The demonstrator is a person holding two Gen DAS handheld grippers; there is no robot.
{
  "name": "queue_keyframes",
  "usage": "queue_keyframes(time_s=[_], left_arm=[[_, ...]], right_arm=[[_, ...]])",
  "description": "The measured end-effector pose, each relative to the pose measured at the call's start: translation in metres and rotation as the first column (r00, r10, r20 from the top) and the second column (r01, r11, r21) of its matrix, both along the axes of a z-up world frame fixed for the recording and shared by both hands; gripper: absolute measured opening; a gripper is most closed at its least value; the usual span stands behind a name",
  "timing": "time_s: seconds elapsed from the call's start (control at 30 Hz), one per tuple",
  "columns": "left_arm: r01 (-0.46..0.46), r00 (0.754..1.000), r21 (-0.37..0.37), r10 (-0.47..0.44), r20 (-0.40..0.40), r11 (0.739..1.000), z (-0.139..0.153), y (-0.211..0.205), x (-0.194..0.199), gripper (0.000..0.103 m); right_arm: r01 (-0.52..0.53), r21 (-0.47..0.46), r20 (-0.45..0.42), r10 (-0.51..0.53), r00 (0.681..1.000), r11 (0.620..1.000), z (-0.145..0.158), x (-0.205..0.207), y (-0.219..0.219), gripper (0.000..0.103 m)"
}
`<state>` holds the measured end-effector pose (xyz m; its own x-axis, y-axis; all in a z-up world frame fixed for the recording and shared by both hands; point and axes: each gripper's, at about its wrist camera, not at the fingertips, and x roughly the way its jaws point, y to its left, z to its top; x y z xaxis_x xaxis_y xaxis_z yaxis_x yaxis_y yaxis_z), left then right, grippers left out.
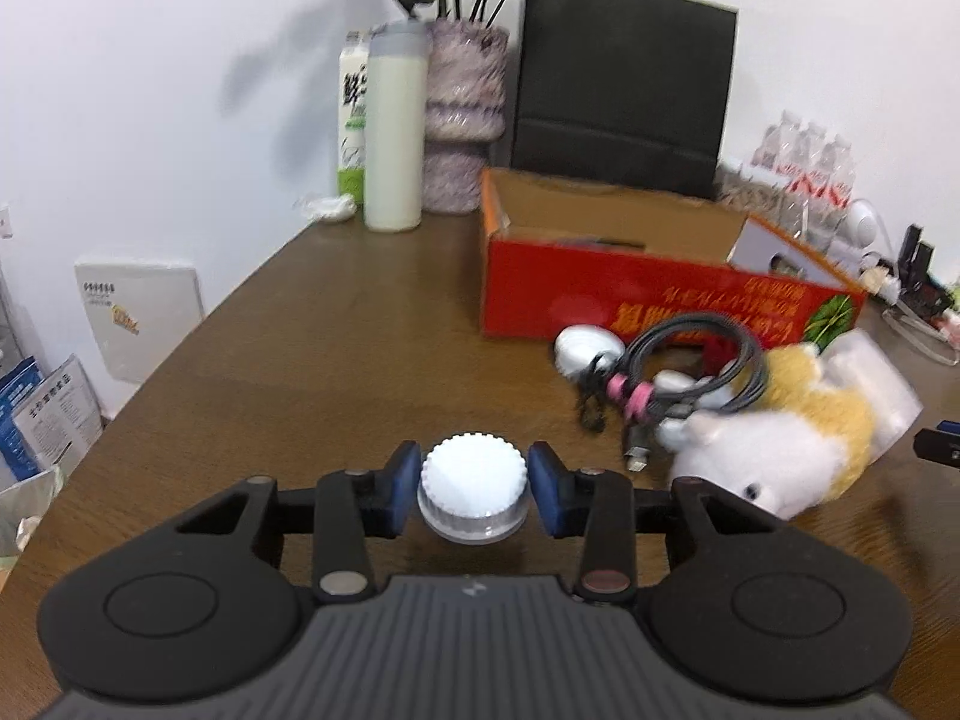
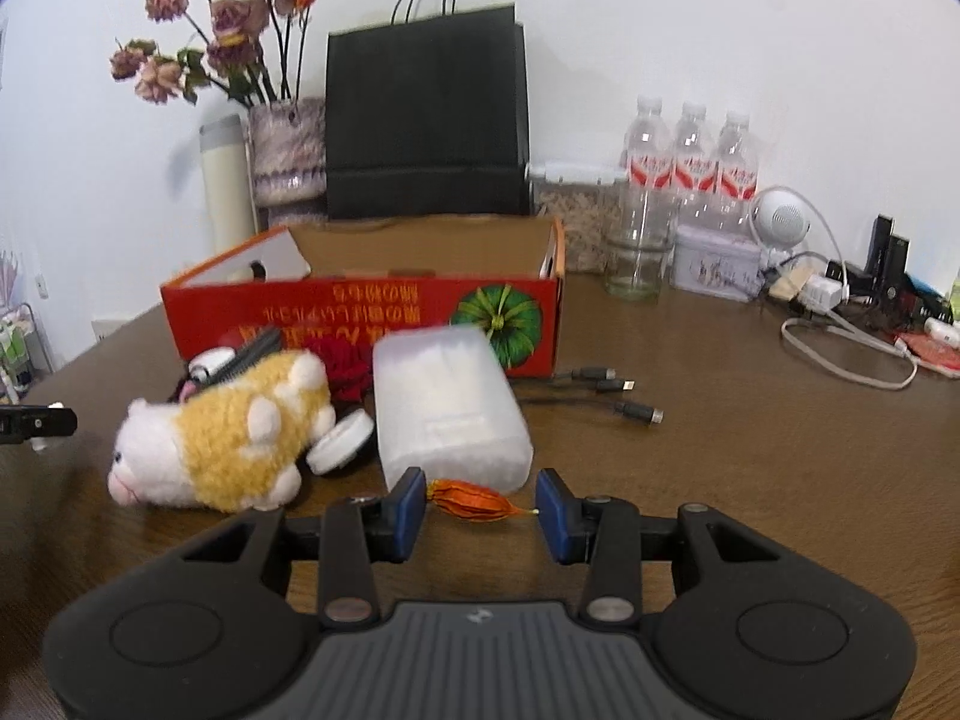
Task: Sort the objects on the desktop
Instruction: 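Carry the orange item and white cap into the box and open both grippers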
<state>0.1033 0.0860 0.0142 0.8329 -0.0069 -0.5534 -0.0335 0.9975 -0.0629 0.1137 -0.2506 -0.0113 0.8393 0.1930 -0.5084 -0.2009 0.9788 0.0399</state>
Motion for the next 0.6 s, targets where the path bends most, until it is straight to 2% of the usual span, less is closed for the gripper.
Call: queue_keyframes(time_s=[0.3, 0.47, 0.6], left_arm=[[0.070, 0.990, -0.005, -0.069, 0.121, 0.998, 0.052, -0.021, 0.015, 0.040], [0.101, 0.976, 0.006, -0.100, 0.191, 0.995, 0.077, -0.045, 0.039, 0.040], [0.123, 0.967, -0.007, -0.118, 0.227, 0.992, 0.087, -0.067, 0.063, 0.040]], right_arm=[[-0.003, 0.010, 0.130, 0.001, 0.991, 1.000, 0.050, 0.007, -0.003, 0.039], [-0.025, 0.014, 0.193, 0.022, 0.981, 1.000, 0.075, 0.028, 0.009, 0.039], [-0.040, 0.042, 0.218, 0.030, 0.976, 0.998, 0.087, 0.054, 0.022, 0.039]])
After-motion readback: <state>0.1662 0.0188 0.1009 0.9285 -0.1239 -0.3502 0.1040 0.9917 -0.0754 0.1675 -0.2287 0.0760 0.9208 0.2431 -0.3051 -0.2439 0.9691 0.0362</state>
